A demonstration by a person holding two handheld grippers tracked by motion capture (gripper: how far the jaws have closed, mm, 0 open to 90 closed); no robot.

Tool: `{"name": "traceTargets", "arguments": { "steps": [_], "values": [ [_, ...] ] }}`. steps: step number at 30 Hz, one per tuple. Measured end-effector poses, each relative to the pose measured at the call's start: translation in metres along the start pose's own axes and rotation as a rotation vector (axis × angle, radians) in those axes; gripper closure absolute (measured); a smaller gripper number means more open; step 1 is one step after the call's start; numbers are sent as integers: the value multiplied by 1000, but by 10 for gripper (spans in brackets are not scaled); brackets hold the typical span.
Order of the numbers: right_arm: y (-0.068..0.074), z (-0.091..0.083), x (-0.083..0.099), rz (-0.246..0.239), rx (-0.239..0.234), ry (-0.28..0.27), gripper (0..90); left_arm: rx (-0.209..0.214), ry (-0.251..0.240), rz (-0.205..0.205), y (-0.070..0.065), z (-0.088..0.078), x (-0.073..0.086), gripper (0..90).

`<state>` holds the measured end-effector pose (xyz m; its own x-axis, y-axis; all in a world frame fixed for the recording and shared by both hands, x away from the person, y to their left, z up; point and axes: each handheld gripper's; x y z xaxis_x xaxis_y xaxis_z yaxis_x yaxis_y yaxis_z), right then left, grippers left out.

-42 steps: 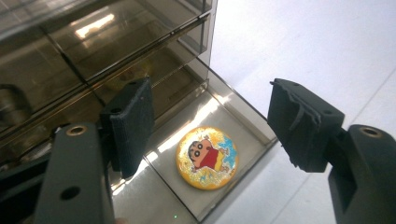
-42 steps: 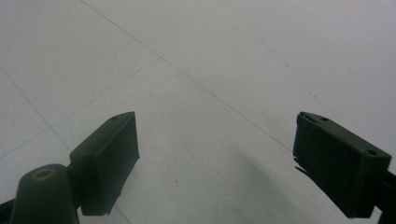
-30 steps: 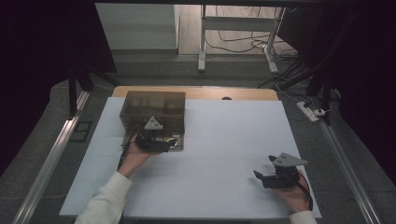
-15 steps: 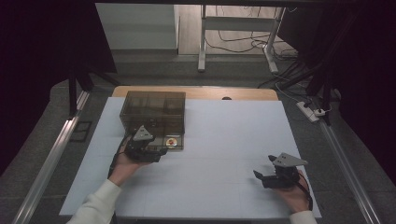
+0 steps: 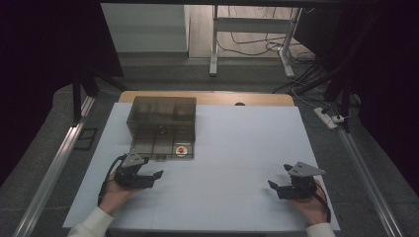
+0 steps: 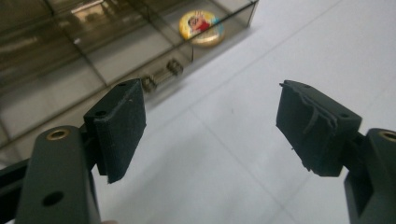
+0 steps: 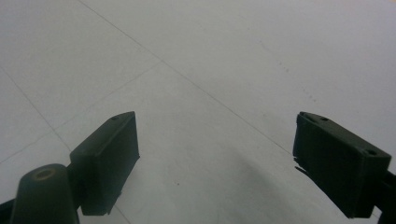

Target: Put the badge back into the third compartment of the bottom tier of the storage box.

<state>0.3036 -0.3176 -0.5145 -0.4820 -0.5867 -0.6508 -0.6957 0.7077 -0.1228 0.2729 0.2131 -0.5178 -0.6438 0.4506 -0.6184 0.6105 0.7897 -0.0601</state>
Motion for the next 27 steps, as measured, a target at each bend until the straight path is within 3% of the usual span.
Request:
{"name": "traceTargets", "arguments": {
  "steps": [10,27],
  "values": [
    [-2,-1,0,13,-11,-16,142,1,15,-9,-6,-9,26,223],
    [-2,-2,0,19,-13,-27,142,-12,12,-21,-3,-12,28,211]
  ]
}}
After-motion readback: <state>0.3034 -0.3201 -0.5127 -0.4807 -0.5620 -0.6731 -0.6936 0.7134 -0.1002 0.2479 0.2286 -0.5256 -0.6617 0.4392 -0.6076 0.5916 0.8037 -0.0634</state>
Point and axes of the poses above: each handheld gripper's, and its own axes: z roughly forward along the jaws, x roughly out of its underside, y roughly to its left, and after that the axes turned 11 degrees about y, right-handed
